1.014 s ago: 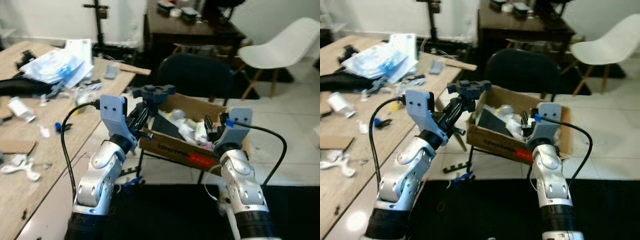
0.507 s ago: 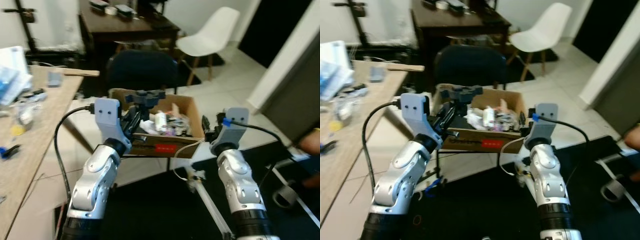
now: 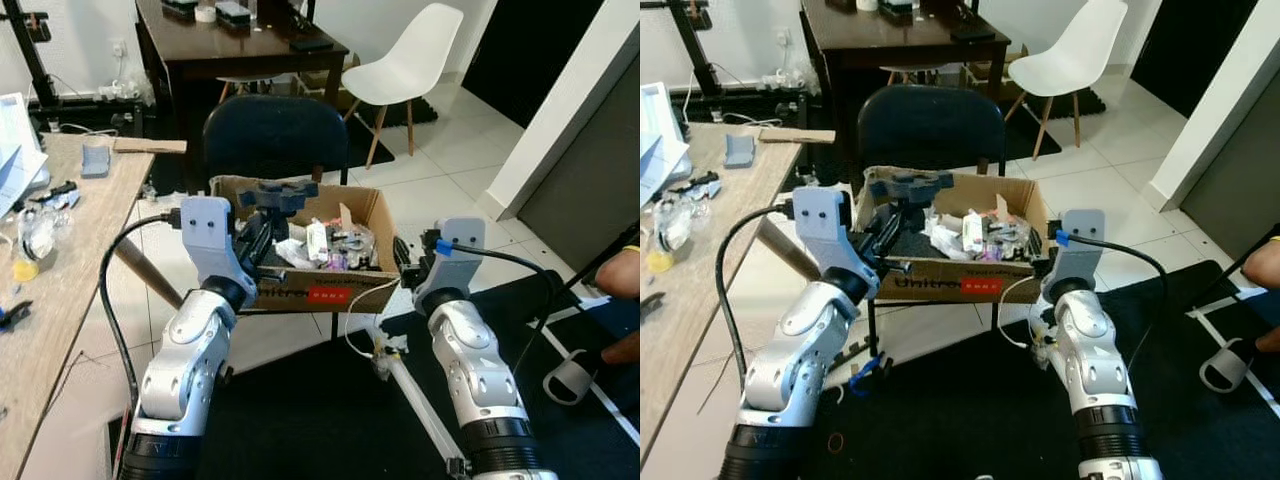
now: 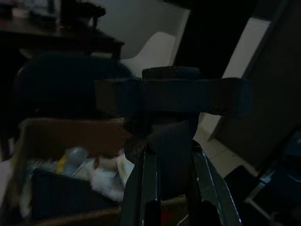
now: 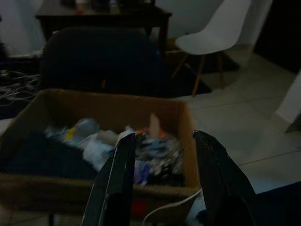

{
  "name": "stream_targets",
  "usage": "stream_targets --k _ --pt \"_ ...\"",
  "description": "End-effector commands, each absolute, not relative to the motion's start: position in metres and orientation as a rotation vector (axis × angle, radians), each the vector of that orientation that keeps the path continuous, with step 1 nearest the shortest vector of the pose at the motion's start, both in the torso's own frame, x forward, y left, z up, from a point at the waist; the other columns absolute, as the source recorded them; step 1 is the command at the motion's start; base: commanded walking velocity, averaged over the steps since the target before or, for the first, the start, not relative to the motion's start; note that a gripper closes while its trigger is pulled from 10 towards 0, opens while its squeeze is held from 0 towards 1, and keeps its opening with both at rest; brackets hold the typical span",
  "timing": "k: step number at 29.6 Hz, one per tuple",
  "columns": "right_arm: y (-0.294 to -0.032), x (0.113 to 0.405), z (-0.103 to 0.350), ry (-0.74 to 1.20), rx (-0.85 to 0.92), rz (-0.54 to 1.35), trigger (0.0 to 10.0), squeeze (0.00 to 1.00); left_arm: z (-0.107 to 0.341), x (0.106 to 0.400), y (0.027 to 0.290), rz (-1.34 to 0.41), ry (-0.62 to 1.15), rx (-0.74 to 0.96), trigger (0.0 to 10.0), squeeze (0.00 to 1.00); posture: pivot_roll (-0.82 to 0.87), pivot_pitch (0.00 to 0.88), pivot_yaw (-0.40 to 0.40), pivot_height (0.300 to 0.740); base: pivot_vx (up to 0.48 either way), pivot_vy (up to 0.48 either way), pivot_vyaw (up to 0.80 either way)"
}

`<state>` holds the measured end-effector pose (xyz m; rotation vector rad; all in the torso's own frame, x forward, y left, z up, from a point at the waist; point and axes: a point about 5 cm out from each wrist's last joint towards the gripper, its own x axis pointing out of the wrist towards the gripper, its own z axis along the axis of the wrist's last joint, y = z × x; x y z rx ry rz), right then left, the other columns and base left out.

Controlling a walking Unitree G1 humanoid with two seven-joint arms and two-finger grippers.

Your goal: Picking trash to rubbish bin

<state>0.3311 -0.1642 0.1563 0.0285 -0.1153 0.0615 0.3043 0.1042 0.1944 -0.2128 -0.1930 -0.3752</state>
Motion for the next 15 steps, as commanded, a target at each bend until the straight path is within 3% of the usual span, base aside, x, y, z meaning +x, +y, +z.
stream_targets --k 1,15 --pt "-0.1644 0.3307 0.1534 -0.106 0.04 0.063 10.0 0.0 0.1932 0.3024 0.1018 -0.388 -0.193 -0.217 10.0 0.0 0.0 0.066 -0.069 0.74 0.458 0.0 0.0" --pt "-0.1636 0.33 0.1527 -0.106 0.039 0.069 10.0 0.0 0.1933 0.3006 0.0988 -0.409 -0.201 -0.215 10.0 0.0 0.0 0.057 -0.069 0.74 0.476 0.0 0.0"
